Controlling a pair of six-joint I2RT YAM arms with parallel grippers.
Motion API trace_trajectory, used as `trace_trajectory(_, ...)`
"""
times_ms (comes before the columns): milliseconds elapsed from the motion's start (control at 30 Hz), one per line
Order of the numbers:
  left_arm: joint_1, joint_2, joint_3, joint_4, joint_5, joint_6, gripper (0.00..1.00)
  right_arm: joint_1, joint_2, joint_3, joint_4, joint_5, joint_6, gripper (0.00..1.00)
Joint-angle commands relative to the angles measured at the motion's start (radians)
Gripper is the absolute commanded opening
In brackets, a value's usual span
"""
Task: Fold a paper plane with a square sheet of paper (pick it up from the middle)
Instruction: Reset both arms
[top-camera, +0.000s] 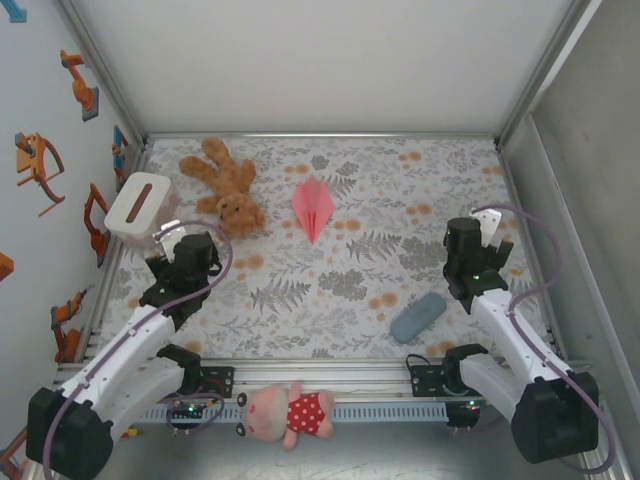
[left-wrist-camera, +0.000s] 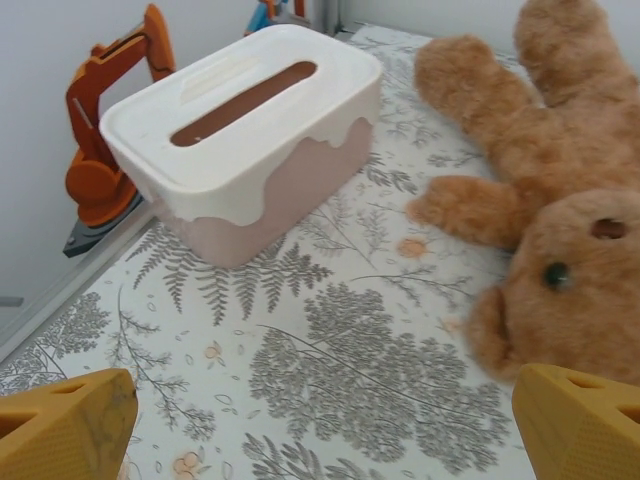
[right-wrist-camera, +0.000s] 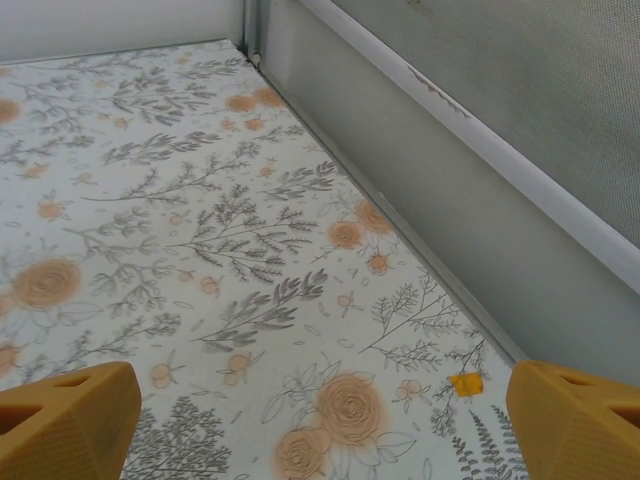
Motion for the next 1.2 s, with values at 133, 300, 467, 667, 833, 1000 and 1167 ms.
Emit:
trace_trajectory(133,0.175,-0.014,-0.074,0.223,0.233,0.160,0.96,-0.086,0.086,-0.115,0.319,-0.079,-0.073,0.93)
trace_trajectory(300,0.245,0.053,-0.105,0.400,0.378,0.238,0.96,-0.112,0.225,-0.141,0.516,-0.201,-0.090,0.93)
trace_trajectory(467,0.272,0.207,-0.110,0.554,0.488,0.337,0.96,-0.129,0.330,-0.148,0.668,-0.308,-0.136,0.93)
trace_trajectory(667,0.329,0.365,-0.132,0.754,0.645,0.331,0.96,-0.145,0.398,-0.156,0.783,-0.430,-0.188,0.93)
trace_trajectory(833,0.386,0.481,-0.093,0.807,0.767,0.327,0.96,-0.178,0.448,-0.161,0.850,-0.543,-0.215,0.93)
trace_trajectory(1000,0.388,0.507,-0.064,0.787,0.802,0.368,0.96,-0.191,0.529,-0.146,0.903,-0.612,-0.228,0.93)
trace_trajectory(1167,0.391,0.535,-0.070,0.856,0.798,0.414,0.96,-0.202,0.584,-0.150,0.955,-0.640,-0.229,0.93)
